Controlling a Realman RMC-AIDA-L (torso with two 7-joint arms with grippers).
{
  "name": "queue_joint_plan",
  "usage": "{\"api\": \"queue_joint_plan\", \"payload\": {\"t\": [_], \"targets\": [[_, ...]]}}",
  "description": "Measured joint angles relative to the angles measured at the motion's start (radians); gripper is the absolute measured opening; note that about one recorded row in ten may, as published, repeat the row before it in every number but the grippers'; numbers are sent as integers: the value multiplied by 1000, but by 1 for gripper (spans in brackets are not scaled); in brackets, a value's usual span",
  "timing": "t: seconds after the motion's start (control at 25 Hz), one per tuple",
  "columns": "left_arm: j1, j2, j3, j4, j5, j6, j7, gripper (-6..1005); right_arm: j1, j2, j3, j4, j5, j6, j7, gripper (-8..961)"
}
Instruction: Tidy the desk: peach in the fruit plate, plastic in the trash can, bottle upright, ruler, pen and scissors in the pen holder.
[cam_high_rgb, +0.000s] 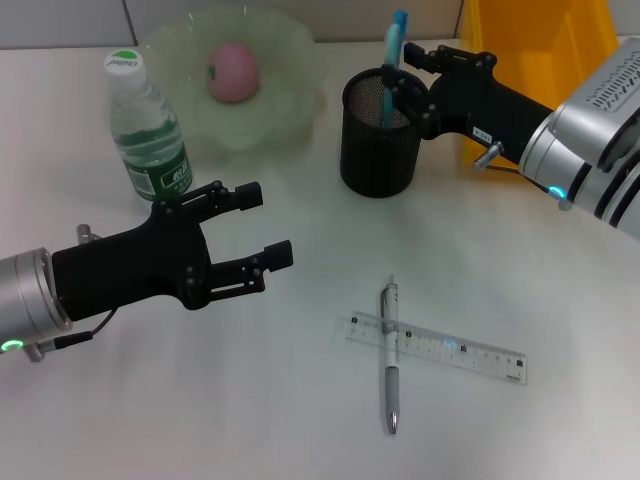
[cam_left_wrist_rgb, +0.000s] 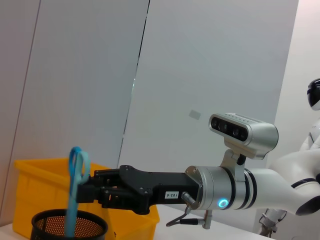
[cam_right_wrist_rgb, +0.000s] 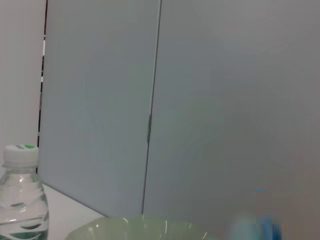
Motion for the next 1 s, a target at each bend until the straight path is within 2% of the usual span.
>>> {"api": "queue_joint_plan", "payload": {"t": [0.16, 0.72, 1.0], "targets": [[1, 0, 0, 0, 0, 2, 0, 829, 0, 0, 0, 0, 0, 0, 5, 240], [2, 2, 0, 1, 0, 7, 3, 829, -5, 0, 7, -8, 2, -26, 53, 765], [3, 2, 0, 4, 0, 10, 3, 829, -18, -1, 49, -12, 3, -55, 67, 765]]}}
